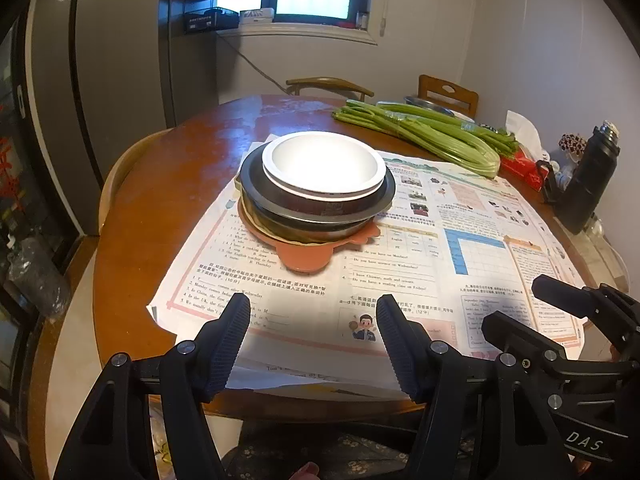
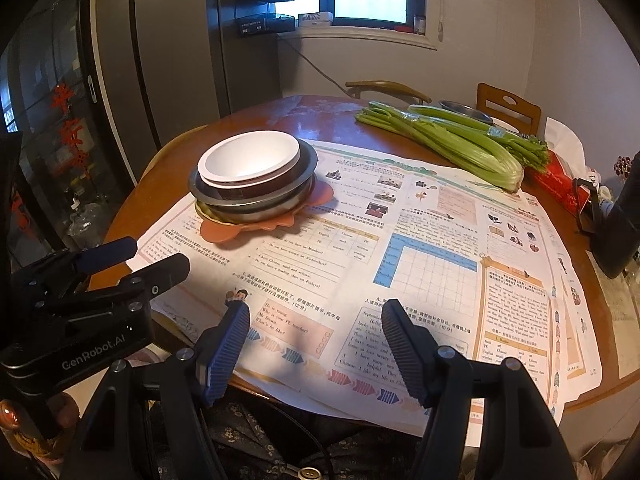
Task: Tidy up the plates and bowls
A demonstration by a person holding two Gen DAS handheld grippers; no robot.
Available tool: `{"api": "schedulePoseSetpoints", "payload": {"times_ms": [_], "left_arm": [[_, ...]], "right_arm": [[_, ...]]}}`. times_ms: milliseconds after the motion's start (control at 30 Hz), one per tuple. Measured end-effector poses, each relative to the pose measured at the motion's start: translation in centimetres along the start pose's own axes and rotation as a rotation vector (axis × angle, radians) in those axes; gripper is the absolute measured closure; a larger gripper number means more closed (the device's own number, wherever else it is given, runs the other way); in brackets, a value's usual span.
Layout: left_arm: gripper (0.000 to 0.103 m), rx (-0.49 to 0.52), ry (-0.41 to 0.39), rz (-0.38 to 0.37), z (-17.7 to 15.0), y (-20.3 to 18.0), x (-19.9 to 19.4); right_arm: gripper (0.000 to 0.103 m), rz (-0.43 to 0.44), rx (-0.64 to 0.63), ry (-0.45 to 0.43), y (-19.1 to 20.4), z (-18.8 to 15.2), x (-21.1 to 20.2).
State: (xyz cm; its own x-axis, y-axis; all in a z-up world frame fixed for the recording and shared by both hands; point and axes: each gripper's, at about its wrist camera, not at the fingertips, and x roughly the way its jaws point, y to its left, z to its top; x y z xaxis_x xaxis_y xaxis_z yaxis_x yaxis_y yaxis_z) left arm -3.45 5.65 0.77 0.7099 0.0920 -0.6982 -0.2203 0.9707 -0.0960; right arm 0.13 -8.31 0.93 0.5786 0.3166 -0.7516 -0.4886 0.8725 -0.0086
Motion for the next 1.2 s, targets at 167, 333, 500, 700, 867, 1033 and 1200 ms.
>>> {"api": "schedulePoseSetpoints", "payload": {"times_ms": [167,333,500,700,867,1033,1200], "left_arm": [[0.036,-0.002,-0.005,-0.004,-0.04,0.19,-0.07],[0.036,-0.004,-0.001,-0.003,-0.08,0.26,-0.01],[0.036,0.001,0.001,-0.007,-0.16,0.28,-0.09],[0.036,0.010,0.007,-0.014,-0.18,0.12,-0.02],[0.036,0.016,0.006,-0.011,-0.25,0.07,-0.01],[0.036,0.026,0.002,-0.012,-0.33,-0.06,0.00],[0.036,0.017,0.011,-0.021,-0.14,0.11,0.62]], "right_arm": [[0.035,-0.003,0.000,0.007,0.12,-0.08,0.02],[0.035,-0.002,0.001,0.011,0.25,-0.12,0.04],[0.035,-0.004,-0.002,0.008,0.32,-0.16,-0.09],[0.035,-0.009,0.002,0.010,0.28,-0.16,-0.19],[0.035,-0.008,0.000,0.009,0.30,-0.17,-0.23],[0.035,-0.007,0.004,0.013,0.27,-0.21,-0.11],[0.035,0.004,0.014,0.022,0.01,-0.26,0.49]]}}
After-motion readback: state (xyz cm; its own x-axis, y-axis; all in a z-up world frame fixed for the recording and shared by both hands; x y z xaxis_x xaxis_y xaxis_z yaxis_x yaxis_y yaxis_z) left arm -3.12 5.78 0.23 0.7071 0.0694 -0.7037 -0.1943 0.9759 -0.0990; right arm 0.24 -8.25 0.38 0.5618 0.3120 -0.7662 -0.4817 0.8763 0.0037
